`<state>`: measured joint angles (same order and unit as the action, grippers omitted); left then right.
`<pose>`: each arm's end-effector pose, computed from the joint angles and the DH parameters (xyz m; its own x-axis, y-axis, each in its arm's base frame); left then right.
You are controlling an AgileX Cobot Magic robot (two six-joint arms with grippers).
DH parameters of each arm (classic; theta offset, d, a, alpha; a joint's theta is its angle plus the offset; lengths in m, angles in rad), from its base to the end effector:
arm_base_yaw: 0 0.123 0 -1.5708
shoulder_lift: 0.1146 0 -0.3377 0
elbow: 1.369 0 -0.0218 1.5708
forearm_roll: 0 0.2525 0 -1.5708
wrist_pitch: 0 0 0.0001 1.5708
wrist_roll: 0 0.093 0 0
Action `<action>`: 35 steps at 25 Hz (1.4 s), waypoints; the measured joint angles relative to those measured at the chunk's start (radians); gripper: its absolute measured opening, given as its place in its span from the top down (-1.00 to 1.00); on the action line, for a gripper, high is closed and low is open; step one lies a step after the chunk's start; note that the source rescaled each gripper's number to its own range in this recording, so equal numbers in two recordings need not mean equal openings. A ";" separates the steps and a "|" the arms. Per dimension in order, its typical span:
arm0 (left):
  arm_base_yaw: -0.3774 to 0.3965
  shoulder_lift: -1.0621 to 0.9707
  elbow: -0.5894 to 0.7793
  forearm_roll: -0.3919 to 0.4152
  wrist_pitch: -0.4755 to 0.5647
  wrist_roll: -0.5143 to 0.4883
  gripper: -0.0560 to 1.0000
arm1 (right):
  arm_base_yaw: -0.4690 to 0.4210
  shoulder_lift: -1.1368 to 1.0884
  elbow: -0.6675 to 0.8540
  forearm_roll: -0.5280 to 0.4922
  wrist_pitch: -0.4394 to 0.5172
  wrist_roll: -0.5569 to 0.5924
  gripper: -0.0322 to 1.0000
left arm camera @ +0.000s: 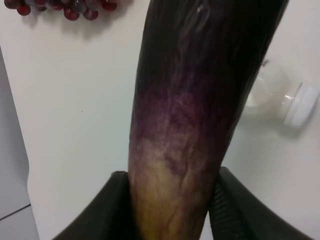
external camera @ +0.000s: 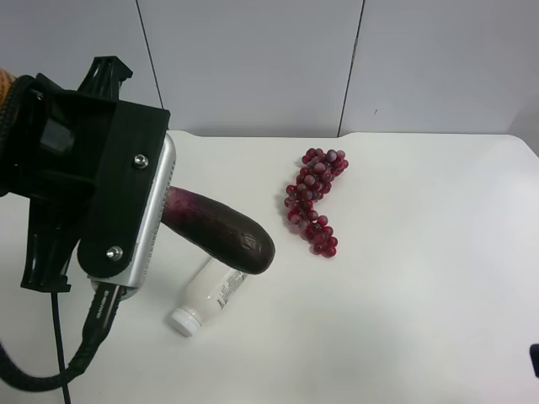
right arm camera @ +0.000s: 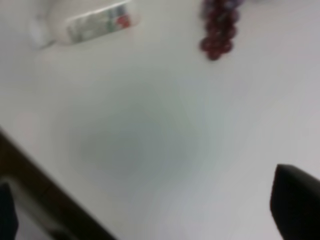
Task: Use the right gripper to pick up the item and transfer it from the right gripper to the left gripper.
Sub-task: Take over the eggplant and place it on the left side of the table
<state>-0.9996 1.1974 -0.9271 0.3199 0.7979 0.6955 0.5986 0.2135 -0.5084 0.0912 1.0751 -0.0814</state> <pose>0.1355 -0.1721 0.3509 0.3311 0.9217 -0.2021 0.8042 -0.1635 0.5715 -0.0225 -0.0063 0.2870 -0.5030 -0.3889 -0.7718 -0.6322 0.7745 0.0218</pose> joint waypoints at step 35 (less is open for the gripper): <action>0.679 0.130 0.000 -0.312 -0.082 -0.444 0.89 | -0.360 -0.215 0.005 0.001 -0.001 0.000 -1.00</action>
<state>-0.3209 1.3277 -0.9271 0.0079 0.7163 0.2516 0.2385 -0.0016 -0.5038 0.0919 1.0742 -0.0814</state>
